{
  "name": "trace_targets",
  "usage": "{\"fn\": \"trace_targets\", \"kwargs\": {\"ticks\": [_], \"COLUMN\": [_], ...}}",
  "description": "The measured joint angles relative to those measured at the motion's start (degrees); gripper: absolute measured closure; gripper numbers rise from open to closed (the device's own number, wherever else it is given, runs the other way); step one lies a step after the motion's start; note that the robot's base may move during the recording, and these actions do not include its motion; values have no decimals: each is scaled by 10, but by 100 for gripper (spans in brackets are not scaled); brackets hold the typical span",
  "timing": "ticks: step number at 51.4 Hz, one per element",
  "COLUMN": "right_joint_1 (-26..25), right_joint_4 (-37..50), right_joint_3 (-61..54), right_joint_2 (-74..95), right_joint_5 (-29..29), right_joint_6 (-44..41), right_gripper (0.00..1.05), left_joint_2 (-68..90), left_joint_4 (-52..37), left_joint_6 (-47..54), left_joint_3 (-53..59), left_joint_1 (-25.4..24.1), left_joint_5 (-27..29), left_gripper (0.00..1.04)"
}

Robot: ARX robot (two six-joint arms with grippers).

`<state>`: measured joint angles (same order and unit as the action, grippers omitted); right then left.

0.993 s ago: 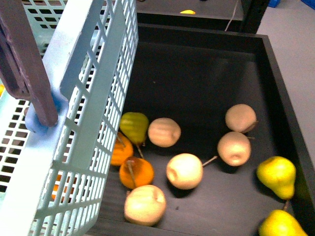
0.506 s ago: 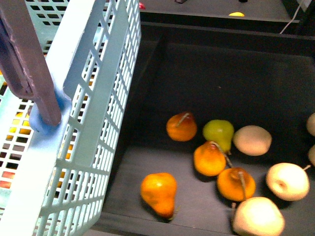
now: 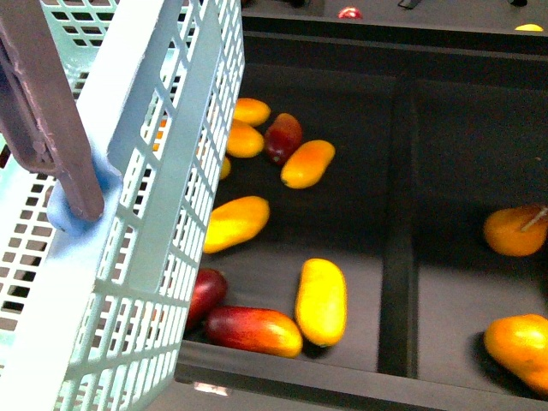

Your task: Pick mango and avocado into basket

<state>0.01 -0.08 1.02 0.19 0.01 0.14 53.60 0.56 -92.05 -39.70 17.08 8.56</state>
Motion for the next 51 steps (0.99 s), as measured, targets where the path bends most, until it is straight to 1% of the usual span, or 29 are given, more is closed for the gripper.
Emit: {"fn": "trace_targets", "kwargs": {"ticks": [51], "right_joint_1": [-1], "right_joint_4": [0], "right_joint_3": [0], "right_joint_2": [0], "right_joint_5": [-2], "right_joint_6": [0], "right_gripper": [9], "left_joint_2": [0], "left_joint_4": [0], "left_joint_6": [2], "left_joint_3": [0], "left_joint_1": [-1], "left_joint_5": [2], "left_gripper": [78]}}
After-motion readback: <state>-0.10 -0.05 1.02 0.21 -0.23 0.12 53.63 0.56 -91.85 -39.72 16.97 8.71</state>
